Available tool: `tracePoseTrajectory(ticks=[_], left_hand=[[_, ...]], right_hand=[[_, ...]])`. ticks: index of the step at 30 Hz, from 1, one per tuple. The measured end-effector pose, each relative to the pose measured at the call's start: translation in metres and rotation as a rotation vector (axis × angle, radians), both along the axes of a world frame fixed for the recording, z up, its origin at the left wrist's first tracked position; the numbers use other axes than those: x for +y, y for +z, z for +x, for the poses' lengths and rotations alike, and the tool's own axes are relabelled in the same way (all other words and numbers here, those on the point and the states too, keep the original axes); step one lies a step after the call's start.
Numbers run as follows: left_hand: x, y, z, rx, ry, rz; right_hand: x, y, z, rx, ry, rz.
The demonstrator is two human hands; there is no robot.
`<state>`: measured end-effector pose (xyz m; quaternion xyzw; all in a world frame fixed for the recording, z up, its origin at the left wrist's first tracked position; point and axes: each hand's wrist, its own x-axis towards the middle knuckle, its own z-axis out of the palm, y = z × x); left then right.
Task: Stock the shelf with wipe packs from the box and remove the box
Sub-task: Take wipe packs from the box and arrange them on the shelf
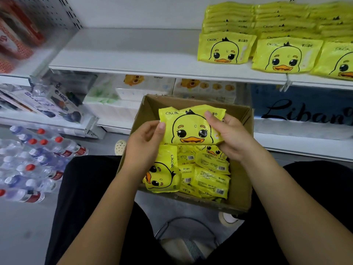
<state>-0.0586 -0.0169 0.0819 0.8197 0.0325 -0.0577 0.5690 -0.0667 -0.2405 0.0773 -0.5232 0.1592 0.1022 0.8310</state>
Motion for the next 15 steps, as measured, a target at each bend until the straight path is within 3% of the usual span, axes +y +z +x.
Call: tracePoseTrajectory(ticks=[6, 9, 15], left_hand=[[-0.002, 0.018, 0.011, 0.176, -0.081, -0.084], [-0.003, 0.021, 0.009, 0.161, -0.124, -0.082], [-0.003, 0.023, 0.004, 0.075, -0.036, -0.103]], right_hand=[[-0.011, 0.0, 0.003, -0.006, -0.017, -0.179], [-0.008, 0.0, 0.004, 0.032, -0.004, -0.294], [-0.01, 0.0, 0.01, 0.07, -0.151, -0.222]])
